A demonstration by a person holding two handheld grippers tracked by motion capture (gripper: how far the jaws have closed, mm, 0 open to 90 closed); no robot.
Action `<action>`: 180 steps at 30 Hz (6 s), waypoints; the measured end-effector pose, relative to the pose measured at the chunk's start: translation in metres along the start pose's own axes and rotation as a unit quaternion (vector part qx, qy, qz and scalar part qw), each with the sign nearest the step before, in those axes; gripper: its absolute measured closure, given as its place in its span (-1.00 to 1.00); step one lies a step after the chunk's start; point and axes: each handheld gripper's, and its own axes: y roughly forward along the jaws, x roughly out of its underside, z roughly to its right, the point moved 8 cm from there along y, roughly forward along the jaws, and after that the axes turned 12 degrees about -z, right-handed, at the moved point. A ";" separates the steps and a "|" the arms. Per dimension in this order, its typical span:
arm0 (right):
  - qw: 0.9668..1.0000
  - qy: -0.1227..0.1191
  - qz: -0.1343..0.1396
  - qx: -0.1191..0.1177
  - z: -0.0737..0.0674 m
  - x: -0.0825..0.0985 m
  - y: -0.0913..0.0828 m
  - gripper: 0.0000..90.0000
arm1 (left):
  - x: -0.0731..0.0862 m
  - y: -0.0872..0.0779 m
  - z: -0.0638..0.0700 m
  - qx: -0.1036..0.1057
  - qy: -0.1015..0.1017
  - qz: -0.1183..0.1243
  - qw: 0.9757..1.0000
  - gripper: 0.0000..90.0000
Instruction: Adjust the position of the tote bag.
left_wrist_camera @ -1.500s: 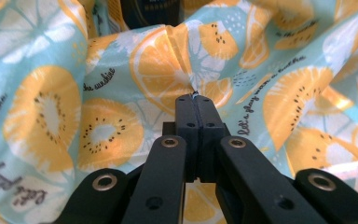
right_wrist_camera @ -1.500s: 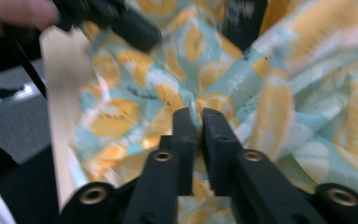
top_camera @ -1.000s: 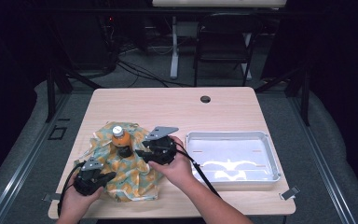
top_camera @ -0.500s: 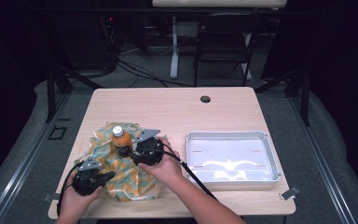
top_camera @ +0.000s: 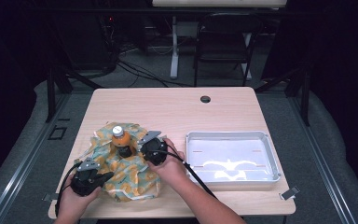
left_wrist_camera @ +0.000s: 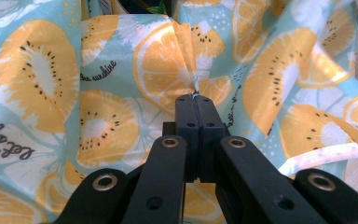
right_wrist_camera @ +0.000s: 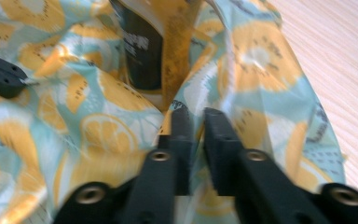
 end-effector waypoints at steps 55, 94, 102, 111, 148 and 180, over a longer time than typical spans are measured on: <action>0.997 0.069 -0.015 -0.031 0.031 0.042 0.017 1.00 | -0.026 -0.047 -0.034 -0.053 -0.038 0.080 0.995 0.39; 0.997 0.073 -0.013 -0.037 0.032 0.043 0.019 1.00 | -0.062 0.004 -0.058 -0.156 -0.038 0.042 0.986 0.24; 0.997 0.071 -0.013 -0.036 0.031 0.043 0.019 1.00 | -0.063 0.010 -0.066 -0.149 -0.029 0.032 0.988 1.00; 0.997 0.072 -0.007 -0.037 0.030 0.043 0.019 1.00 | -0.063 0.006 -0.082 -0.152 -0.050 0.041 0.986 1.00; 0.996 0.072 0.004 -0.047 0.029 0.040 0.011 1.00 | -0.056 0.003 -0.117 -0.124 -0.105 0.032 0.986 0.58; 0.994 0.062 0.080 -0.044 0.030 -0.001 -0.041 0.55 | -0.081 -0.045 -0.087 -0.111 -0.044 0.084 0.989 0.19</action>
